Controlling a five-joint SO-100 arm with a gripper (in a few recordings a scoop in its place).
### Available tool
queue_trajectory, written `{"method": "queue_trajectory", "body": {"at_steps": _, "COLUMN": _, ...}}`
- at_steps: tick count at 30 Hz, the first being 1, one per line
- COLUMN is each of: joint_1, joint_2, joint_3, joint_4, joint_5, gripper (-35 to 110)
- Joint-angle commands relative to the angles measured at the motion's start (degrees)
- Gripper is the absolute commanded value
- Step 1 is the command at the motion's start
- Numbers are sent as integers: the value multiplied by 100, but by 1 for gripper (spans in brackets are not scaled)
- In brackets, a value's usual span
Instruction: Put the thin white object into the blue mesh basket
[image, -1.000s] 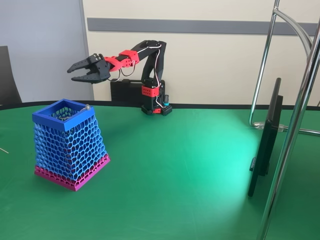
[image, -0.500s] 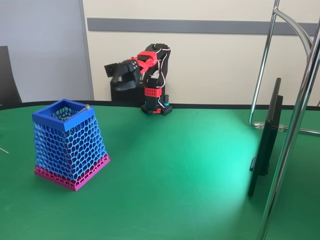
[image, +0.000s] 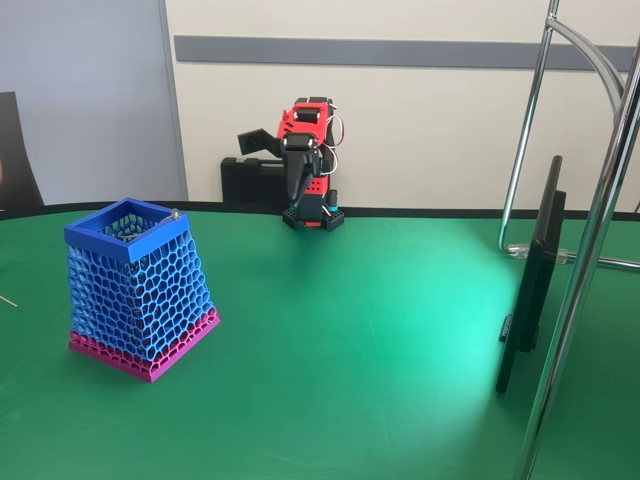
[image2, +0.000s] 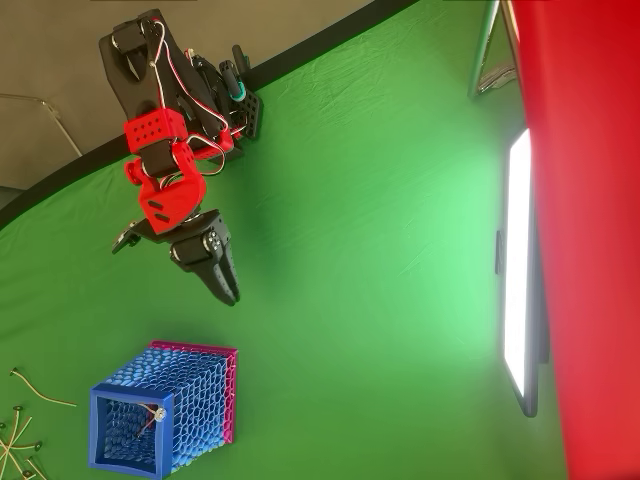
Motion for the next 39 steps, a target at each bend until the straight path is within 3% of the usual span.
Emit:
{"method": "queue_trajectory", "body": {"at_steps": 1, "joint_1": -281, "joint_2": 422, "joint_3": 123, "joint_4": 369, "joint_5": -158, "gripper": 12}}
{"method": "queue_trajectory", "body": {"at_steps": 9, "joint_1": -800, "joint_2": 1670, "joint_3": 1020, "joint_4": 967, "joint_5": -369, "gripper": 11}}
{"method": "queue_trajectory", "body": {"at_steps": 23, "joint_1": -809, "joint_2": 3779, "joint_3": 2522, "joint_4": 1819, "joint_5": -914, "gripper": 9}}
{"method": "queue_trajectory", "body": {"at_steps": 31, "joint_1": -668, "joint_2": 3806, "joint_3": 2900, "joint_4": 1617, "joint_5": -984, "gripper": 0}}
{"method": "queue_trajectory", "body": {"at_steps": 39, "joint_1": -606, "joint_2": 3806, "joint_3": 2909, "joint_4": 1749, "joint_5": -765, "gripper": 1}}
